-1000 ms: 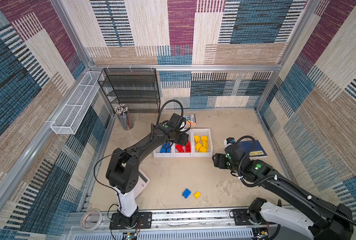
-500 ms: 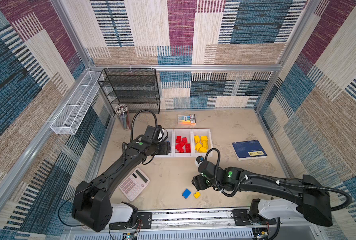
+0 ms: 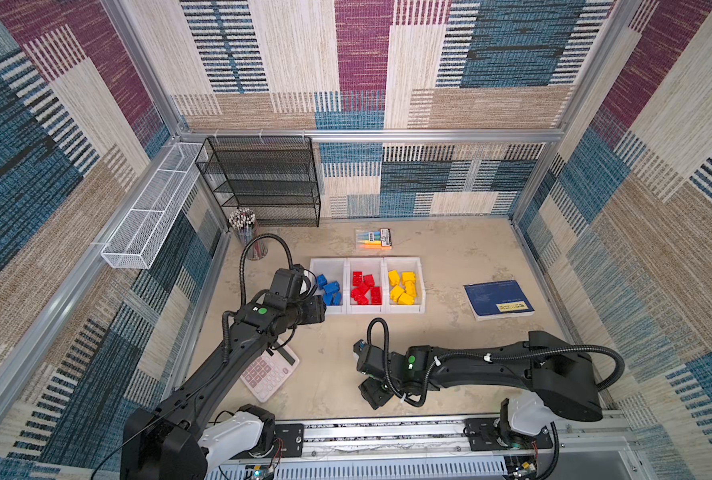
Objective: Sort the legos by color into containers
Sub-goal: 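Draw the left gripper back while the right lowers to the blue brick, then grasp the blue brick with the right gripper and lift it, then drop the blue brick into the nearest compartment with the right gripper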
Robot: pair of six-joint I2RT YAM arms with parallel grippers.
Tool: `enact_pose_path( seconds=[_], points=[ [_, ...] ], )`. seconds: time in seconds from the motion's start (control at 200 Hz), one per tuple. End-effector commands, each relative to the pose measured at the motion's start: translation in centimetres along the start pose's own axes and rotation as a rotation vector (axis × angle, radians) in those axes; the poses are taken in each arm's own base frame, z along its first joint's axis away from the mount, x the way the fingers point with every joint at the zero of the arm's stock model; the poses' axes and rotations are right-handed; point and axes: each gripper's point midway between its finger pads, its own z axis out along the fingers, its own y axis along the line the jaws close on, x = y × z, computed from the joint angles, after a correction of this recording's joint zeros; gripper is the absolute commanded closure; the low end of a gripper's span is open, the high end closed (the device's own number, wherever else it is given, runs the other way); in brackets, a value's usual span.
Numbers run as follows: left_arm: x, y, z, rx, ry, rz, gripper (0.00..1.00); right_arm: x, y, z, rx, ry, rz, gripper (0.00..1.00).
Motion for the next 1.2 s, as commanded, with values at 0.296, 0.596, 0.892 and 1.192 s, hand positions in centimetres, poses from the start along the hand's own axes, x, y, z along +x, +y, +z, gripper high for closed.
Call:
enact_pose_path(
  seconds=[0.296,0.596,0.892,1.192],
  points=[
    [0.6,0.9,-0.2,-0.017,-0.008,-0.049,0.33,0.5,-1.3,1.9,0.158,0.057,-0.050,0.51],
    [2.3,1.7,-0.6,-0.022,0.003,-0.091,0.33,-7.6,-0.6,-2.4,0.134,-0.148,-0.121,0.59],
    [4.1,2.7,-2.3,-0.017,-0.037,-0.157,0.33,-24.4,-4.9,-7.5,0.115,-0.476,-0.136,0.59],
    [5.8,3.6,-3.6,-0.029,-0.041,-0.170,0.33,-32.2,-9.7,-2.1,0.139,-0.471,-0.079,0.59]
  ],
)
